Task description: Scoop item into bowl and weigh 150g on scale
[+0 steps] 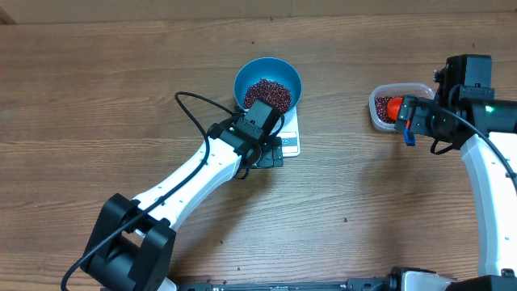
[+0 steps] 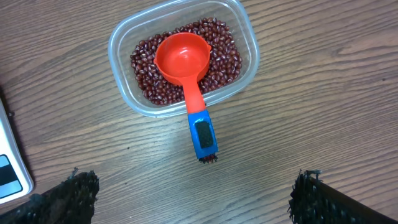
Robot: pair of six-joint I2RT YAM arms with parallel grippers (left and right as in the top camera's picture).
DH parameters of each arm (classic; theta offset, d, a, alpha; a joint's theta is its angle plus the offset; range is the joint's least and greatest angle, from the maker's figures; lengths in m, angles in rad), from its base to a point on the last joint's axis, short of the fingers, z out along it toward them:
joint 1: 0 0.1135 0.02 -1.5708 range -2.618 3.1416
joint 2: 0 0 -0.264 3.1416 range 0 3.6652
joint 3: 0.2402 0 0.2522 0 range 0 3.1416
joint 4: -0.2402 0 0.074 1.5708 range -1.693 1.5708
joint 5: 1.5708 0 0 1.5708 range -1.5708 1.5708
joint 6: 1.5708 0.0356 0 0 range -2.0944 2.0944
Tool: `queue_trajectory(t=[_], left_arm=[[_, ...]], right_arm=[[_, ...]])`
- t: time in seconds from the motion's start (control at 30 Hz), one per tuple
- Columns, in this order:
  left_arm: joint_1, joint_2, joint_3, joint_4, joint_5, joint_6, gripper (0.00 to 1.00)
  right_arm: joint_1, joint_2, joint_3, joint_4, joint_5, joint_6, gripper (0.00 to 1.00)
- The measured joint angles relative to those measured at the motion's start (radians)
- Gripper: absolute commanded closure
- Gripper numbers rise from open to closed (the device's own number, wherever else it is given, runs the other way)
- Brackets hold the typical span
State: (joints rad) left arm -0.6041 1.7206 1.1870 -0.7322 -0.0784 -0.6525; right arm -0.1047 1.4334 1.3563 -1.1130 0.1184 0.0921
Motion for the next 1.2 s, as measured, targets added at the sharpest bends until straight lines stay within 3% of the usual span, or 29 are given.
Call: queue_trajectory(t=[0.8, 1.2], left_arm=[[0.000, -0.012, 0.000, -0.001, 0.000, 0.000, 0.00], [-0.011, -0.383, -0.001, 0.000, -0.079, 0.000, 0.00]], right_arm=[[0.000, 0.000, 0.000, 0.000, 0.000, 0.000, 0.00], [0.000, 0.000, 0.000, 0.001, 0.000, 0.000, 0.00]])
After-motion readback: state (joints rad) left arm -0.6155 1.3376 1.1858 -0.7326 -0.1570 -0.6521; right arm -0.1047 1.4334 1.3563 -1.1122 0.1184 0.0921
